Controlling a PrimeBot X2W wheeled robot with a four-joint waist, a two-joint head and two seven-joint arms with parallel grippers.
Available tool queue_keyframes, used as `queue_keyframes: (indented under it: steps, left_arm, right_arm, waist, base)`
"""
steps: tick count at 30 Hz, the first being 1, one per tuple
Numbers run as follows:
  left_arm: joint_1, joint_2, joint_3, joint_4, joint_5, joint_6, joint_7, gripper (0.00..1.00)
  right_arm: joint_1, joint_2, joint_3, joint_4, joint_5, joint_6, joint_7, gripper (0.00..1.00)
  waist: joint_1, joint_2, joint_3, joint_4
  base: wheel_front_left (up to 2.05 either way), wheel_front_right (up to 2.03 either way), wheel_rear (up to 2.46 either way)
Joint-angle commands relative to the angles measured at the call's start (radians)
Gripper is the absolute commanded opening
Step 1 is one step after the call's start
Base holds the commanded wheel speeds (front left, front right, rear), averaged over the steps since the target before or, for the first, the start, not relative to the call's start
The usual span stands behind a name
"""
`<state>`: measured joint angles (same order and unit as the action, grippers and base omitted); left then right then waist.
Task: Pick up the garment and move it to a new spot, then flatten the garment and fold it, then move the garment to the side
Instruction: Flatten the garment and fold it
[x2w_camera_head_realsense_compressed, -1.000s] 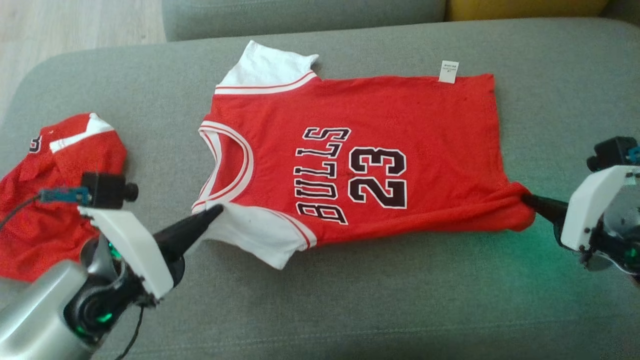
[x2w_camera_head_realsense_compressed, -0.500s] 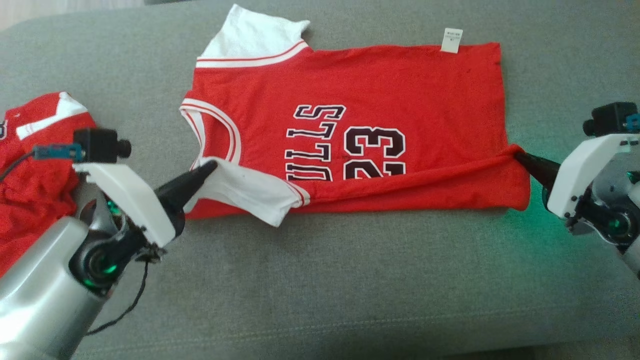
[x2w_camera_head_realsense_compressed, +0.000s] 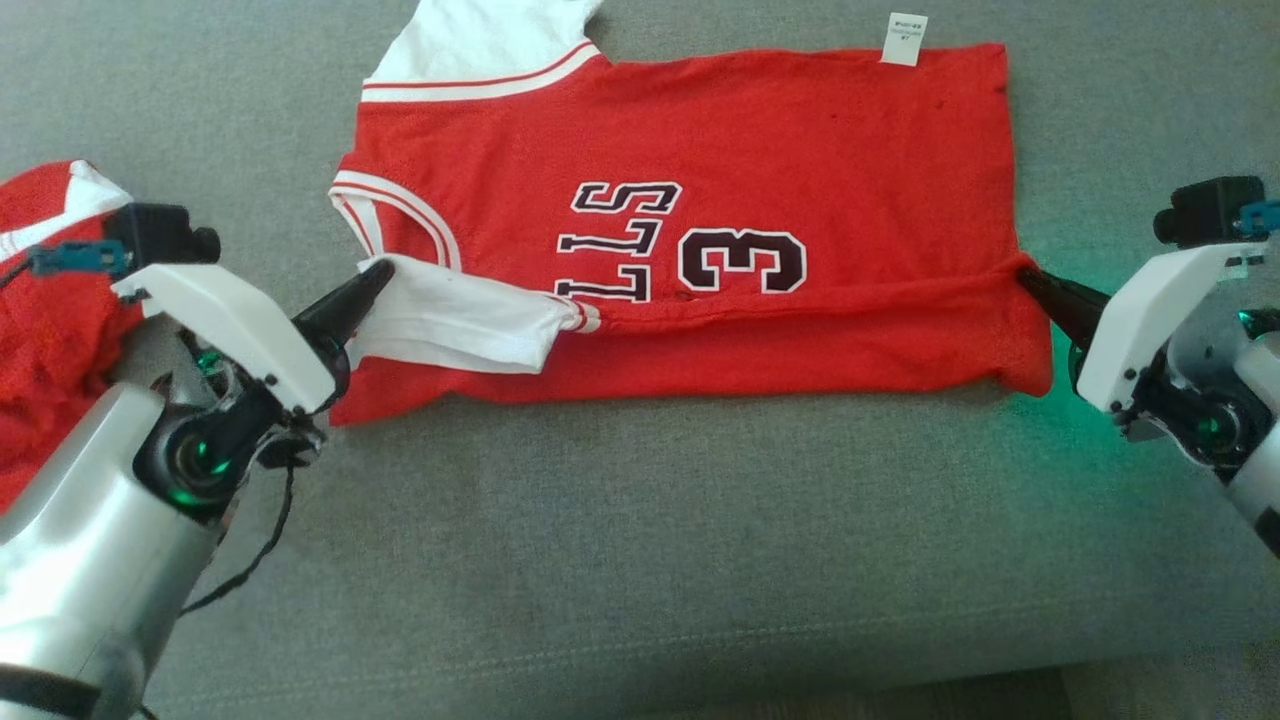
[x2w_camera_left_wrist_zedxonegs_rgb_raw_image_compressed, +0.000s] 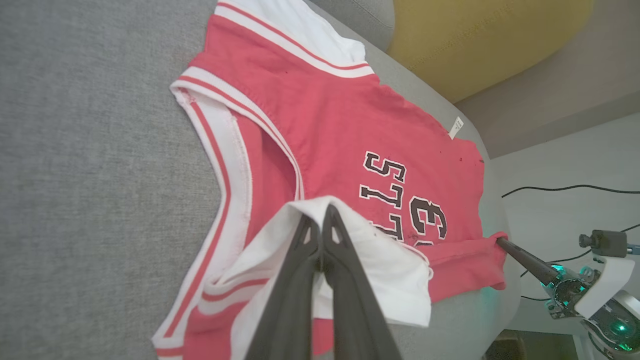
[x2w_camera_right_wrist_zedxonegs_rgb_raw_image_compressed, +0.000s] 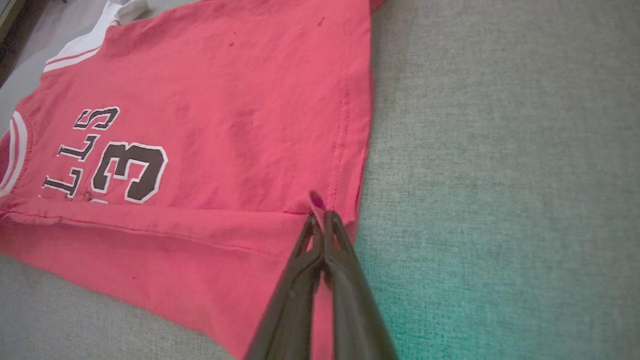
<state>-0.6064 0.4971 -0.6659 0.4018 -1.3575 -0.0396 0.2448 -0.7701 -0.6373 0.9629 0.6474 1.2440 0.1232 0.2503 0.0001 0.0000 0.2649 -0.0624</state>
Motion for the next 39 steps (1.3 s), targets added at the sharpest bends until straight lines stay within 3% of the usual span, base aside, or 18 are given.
queue_keyframes:
  steps: [1, 5, 6, 7, 8, 11, 18, 25, 27, 32, 39]
  left_arm:
    - [-0.068, 0.027, 0.05, -0.004, -0.003, -0.005, -0.005, 0.0]
    - [-0.09, 0.001, 0.054, 0.04, -0.008, -0.011, -0.013, 0.0]
    - [-0.095, -0.007, 0.056, 0.053, -0.007, -0.008, -0.019, 0.31]
    - [-0.102, -0.014, 0.059, 0.068, -0.003, -0.001, -0.031, 0.95]
    - [-0.11, -0.021, 0.065, 0.086, 0.0, 0.008, -0.047, 1.0]
    - [-0.14, -0.053, 0.104, 0.135, 0.003, 0.024, -0.133, 1.0]
    - [-0.173, -0.104, 0.166, 0.203, 0.024, -0.006, -0.323, 1.0]
    - [-0.144, -0.14, 0.225, 0.213, 0.07, -0.034, -0.49, 1.0]
    - [-0.097, -0.156, 0.256, 0.189, 0.12, -0.038, -0.504, 1.0]
    - [0.023, -0.215, 0.39, 0.081, 0.286, -0.028, -0.506, 1.0]
    - [0.236, -0.331, 0.49, -0.04, 0.53, -0.038, -0.506, 1.0]
  right_arm:
    - [-0.019, -0.013, 0.002, -0.007, 0.001, 0.008, -0.016, 0.0]
    - [-0.027, -0.009, 0.015, -0.002, 0.004, 0.008, -0.029, 0.0]
    - [-0.03, -0.008, 0.014, 0.006, 0.0, 0.008, -0.045, 0.48]
    - [-0.032, -0.004, 0.011, 0.019, 0.001, 0.008, -0.059, 1.0]
    - [-0.036, 0.002, 0.007, 0.031, 0.001, 0.008, -0.074, 1.0]
    - [-0.044, 0.022, -0.001, 0.058, 0.002, 0.008, -0.12, 1.0]
    - [-0.042, 0.051, -0.022, 0.104, 0.01, 0.008, -0.216, 1.0]
    - [-0.02, 0.058, -0.045, 0.137, -0.029, 0.008, -0.411, 1.0]
    - [0.001, 0.063, -0.063, 0.14, -0.044, 0.008, -0.475, 1.0]
    - [0.042, 0.074, -0.123, 0.125, -0.107, 0.008, -0.51, 1.0]
    - [0.185, 0.138, -0.396, -0.001, -0.304, 0.008, -0.512, 1.0]
  waist:
    - [-0.0001, 0.0, 0.005, -0.002]
    - [-0.0001, 0.0, 0.013, -0.002]
    - [-0.0001, 0.0, 0.013, -0.002]
    - [-0.0001, 0.0, 0.012, -0.002]
    - [-0.0001, 0.0, 0.011, -0.002]
    - [-0.0001, 0.0, 0.004, -0.002]
    - [-0.0001, 0.0, -0.024, -0.001]
    - [-0.0001, 0.0, -0.066, 0.005]
    - [-0.0001, 0.0, -0.09, 0.009]
    - [-0.0001, 0.0, -0.126, 0.014]
    - [-0.0001, 0.0, -0.157, 0.01]
  base:
    - [0.0, 0.0, 0.0]
    - [0.0, 0.0, 0.0]
    - [0.0, 0.0, 0.0]
    - [0.0, 0.0, 0.0]
    - [0.0, 0.0, 0.0]
    - [0.0, 0.0, 0.0]
    - [0.0, 0.0, 0.0]
    - [0.0, 0.0, 0.0]
    - [0.0, 0.0, 0.0]
    - [0.0, 0.0, 0.0]
    - [0.0, 0.0, 0.0]
